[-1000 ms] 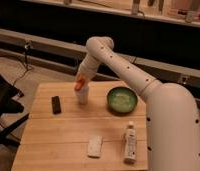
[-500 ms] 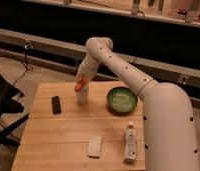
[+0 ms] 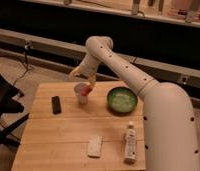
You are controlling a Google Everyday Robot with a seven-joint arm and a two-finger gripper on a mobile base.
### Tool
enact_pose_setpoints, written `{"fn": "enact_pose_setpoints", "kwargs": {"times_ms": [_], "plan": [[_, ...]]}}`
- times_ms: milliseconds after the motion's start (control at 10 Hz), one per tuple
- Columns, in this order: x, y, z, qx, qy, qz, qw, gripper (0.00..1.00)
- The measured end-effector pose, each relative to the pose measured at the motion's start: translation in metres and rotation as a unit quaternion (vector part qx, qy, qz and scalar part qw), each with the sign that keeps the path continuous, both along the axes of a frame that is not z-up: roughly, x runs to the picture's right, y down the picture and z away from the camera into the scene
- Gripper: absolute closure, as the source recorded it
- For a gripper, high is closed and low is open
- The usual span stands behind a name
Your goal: Place the pepper in the ceramic cup
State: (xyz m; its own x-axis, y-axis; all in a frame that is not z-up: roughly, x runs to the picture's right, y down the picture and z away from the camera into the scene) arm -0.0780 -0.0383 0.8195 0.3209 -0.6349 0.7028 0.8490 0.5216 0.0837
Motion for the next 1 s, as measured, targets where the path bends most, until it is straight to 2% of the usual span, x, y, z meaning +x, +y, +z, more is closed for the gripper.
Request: {"fn": "enact_pose_setpoints", "kwargs": {"times_ms": [500, 1000], "plan": [[0.0013, -0.0061, -0.0068, 0.001, -0.001, 0.002, 1.0000, 0.20], [0.0082, 0.0017, -0.0030, 0.001, 0.002, 0.007, 1.0000, 0.20]]}}
